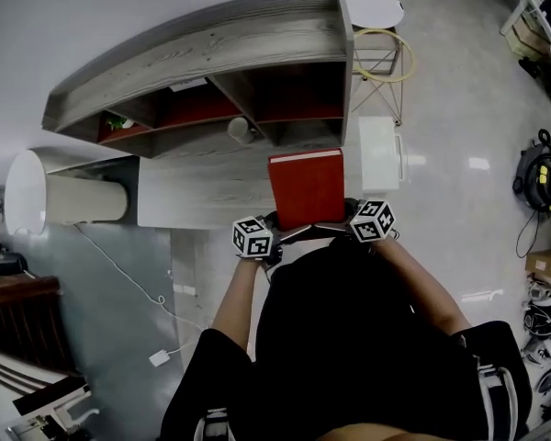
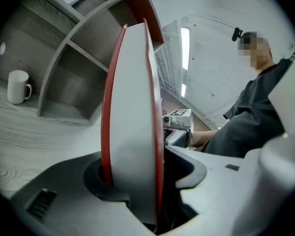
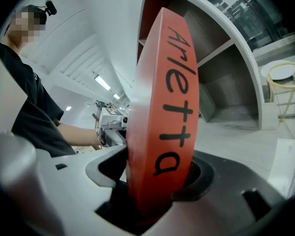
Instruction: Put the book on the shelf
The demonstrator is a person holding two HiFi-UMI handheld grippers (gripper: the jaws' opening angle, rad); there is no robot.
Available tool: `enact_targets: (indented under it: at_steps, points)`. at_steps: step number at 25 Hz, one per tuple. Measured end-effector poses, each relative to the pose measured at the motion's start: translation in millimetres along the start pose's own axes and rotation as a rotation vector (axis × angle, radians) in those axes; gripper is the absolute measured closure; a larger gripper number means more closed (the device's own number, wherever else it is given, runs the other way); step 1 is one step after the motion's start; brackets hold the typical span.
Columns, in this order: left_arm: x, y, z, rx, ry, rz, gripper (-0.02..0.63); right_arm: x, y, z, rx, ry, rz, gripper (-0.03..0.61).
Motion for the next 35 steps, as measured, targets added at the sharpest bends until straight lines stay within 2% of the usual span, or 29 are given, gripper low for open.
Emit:
enact_targets:
  at_steps: [10,17,25,30,35]
  points:
    - [-41,16,46,-0.008,0.116,0.025,0.387,7,13,-72,-0.029,-0.059,0.088,0.253]
    - [-51,23,94,0.016,0.123,0.04,0.364,-10,26,-109,-0.062,-0.127,0.142,0.247]
    - [-58,28,159,0.016,0.131,0.092,0.315,-38,29,-150,-0.13,-0.261,0.154,0.245]
    - [-65,36,186,-0.005,0.16,0.147,0.299,-49,34,-171,-0.122,-0.318,0.179,0.244]
    - [-68,51,208,-0.09,0.211,0.19,0.287,-61,46,-188,-0.026,-0.397,0.216,0.242]
Point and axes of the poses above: the fingertips, and each gripper's own axes: x backward along the fingers, z to its left, y out of its top, the point moved 9 cm from there along x, backward along the fingers, and after that the axes turned 11 degrees about y, right-handed, at the moved point
